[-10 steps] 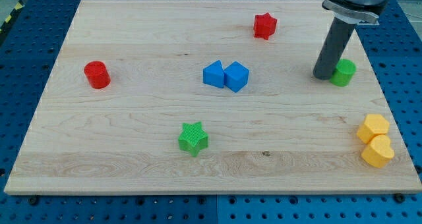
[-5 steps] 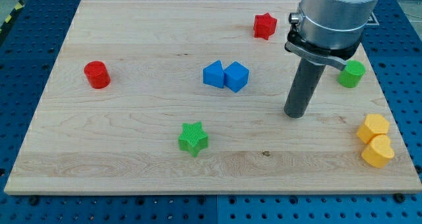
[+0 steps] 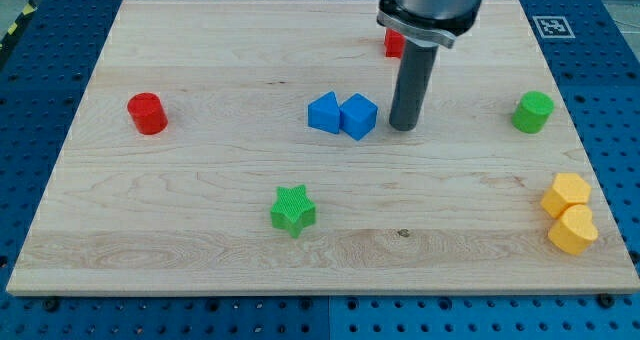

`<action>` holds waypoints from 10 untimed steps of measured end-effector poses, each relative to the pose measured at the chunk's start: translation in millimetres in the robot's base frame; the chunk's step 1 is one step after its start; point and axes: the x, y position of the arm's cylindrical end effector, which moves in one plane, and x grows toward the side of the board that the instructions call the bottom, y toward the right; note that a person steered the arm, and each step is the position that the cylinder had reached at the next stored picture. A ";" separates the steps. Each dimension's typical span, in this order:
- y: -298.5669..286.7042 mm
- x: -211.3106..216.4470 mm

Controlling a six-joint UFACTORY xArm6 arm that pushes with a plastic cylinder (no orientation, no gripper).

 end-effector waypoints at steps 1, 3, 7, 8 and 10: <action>0.5 9.2; -18.0 51.9; -104.6 52.9; -138.1 55.8; -170.0 99.6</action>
